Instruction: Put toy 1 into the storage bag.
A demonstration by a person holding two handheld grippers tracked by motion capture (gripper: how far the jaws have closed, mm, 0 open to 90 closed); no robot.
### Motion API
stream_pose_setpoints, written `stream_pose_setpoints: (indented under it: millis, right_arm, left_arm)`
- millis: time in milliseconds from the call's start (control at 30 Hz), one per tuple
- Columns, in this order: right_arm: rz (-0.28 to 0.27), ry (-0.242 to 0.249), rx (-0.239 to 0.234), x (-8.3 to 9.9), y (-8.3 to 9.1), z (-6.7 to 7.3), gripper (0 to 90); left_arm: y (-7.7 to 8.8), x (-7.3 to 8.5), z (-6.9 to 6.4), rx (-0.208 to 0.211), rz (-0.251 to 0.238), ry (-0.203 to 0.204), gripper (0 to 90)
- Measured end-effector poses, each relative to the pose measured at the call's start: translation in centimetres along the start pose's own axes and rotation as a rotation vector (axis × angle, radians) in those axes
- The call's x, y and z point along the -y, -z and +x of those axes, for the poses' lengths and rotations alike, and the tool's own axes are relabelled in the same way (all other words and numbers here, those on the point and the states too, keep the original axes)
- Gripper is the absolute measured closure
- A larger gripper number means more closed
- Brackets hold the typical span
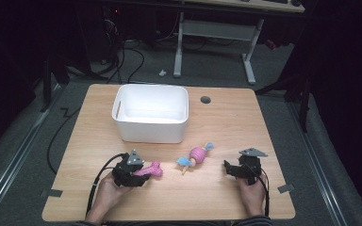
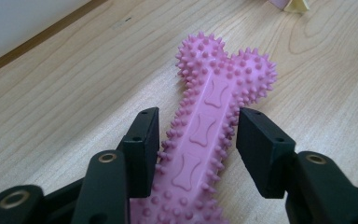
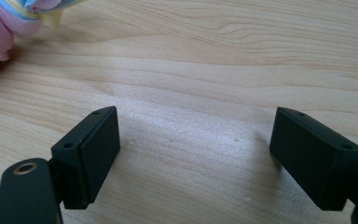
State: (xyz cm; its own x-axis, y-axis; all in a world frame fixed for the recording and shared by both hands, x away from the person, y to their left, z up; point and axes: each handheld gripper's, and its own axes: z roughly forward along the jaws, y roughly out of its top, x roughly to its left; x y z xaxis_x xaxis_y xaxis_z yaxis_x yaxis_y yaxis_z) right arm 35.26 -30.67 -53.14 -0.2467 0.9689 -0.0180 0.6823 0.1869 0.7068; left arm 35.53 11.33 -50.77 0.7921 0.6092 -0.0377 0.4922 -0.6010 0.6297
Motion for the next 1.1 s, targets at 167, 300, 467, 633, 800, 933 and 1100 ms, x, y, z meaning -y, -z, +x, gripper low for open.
stream_pose_setpoints:
  millis: [167, 300, 467, 633, 800, 933, 1100]
  right_arm:
    - [0.0, 0.0, 0.0, 0.0, 0.0, 0.0, 16.0]
    - [0.001, -0.001, 0.001, 0.0, 0.0, 0.0, 16.0]
    - [0.0, 0.0, 0.0, 0.0, 0.0, 0.0, 16.1]
    - [0.0, 0.001, 0.001, 0.0, 0.0, 0.0, 16.1]
    - [0.001, 0.0, -0.004, 0.0, 0.0, 0.0, 16.1]
    - [0.001, 0.001, -0.003, 0.0, 0.0, 0.0, 16.1]
    - [0.001, 0.002, -0.006, 0.0, 0.0, 0.1, 16.1]
  left_arm:
    - [0.1, 0.0, 0.1, 0.01, -0.007, -0.017, 53.1]
    - [0.2, 0.0, 0.1, 0.019, -0.014, -0.014, 58.3]
    - [0.2, 0.0, 0.0, 0.002, -0.017, -0.034, 58.9]
    - [0.8, -0.2, 0.0, -0.005, -0.027, -0.027, 59.1]
    - [1.7, -0.4, 0.2, -0.017, -0.055, -0.015, 59.2]
    - [2.5, -0.6, 0.4, -0.019, -0.06, 0.015, 59.3]
    - [3.5, -0.9, 0.3, -0.046, -0.079, 0.008, 59.2]
